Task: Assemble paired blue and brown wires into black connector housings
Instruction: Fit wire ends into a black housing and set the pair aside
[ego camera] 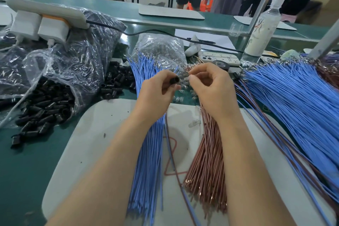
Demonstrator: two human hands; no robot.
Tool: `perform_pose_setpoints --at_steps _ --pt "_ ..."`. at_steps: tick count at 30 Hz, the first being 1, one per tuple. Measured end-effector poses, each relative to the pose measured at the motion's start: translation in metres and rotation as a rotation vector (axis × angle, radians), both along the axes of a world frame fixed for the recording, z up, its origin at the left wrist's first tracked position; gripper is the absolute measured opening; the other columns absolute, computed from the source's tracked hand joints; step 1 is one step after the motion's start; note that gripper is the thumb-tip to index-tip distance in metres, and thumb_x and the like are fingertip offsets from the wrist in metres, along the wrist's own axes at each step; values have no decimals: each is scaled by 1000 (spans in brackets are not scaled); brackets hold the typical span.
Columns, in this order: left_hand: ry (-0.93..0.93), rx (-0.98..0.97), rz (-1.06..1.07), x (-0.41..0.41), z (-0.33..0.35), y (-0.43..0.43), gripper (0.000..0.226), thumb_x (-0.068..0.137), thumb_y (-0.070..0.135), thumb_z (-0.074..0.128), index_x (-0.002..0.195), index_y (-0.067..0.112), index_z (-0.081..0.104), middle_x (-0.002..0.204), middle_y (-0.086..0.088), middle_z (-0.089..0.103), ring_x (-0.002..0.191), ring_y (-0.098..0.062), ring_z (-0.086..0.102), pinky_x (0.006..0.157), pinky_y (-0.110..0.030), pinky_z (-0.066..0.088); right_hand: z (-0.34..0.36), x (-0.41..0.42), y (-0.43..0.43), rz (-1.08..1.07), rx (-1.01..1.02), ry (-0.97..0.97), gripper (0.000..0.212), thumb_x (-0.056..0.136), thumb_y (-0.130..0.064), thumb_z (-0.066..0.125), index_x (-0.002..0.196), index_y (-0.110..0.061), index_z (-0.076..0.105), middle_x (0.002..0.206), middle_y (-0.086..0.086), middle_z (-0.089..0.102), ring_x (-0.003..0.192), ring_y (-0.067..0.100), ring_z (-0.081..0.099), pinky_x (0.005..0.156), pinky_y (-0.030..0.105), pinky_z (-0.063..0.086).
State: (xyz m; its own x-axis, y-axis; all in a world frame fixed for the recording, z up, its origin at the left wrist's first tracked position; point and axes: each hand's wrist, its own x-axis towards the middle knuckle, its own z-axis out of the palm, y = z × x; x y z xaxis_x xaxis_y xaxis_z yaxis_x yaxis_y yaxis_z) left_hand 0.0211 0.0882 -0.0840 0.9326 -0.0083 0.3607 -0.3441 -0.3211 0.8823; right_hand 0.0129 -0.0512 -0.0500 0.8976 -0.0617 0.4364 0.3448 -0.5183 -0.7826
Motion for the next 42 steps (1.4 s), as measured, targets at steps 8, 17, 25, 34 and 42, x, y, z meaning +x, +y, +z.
perform_pose_setpoints --at_steps 8,17,25,34,42 --pt "4 -105 -95 0 0 2 20 90 -7 51 100 8 59 96 -5 69 96 -6 67 89 -22 51 2 -1 1 75 62 -5 13 85 -6 65 92 -16 69 82 -7 69 74 1 64 74 17 52" --pt "13 -94 -104 0 1 2 21 90 -6 54 99 12 59 92 2 69 95 -8 67 94 -29 51 5 -5 4 150 18 -29 15 87 -1 61 93 -13 67 83 -10 67 77 -4 65 72 12 50" --pt "-8 23 -75 -3 6 0 24 90 -4 52 107 9 63 95 -4 70 93 -13 67 93 -34 51 2 -5 6 101 -127 -99 15 84 1 60 87 -12 67 84 -2 68 79 11 65 77 31 54" --pt "-160 341 0 -5 10 3 24 93 15 57 114 22 67 80 10 61 68 -5 45 65 -18 35 6 -5 3 92 -149 -104 21 78 7 58 80 -10 70 87 5 68 81 17 64 78 36 53" --pt "-100 346 6 -6 11 7 18 88 23 65 105 24 69 80 15 59 89 -9 45 77 -10 35 9 -3 -11 109 -134 61 24 82 0 64 78 -23 71 80 -8 71 77 4 65 75 15 51"
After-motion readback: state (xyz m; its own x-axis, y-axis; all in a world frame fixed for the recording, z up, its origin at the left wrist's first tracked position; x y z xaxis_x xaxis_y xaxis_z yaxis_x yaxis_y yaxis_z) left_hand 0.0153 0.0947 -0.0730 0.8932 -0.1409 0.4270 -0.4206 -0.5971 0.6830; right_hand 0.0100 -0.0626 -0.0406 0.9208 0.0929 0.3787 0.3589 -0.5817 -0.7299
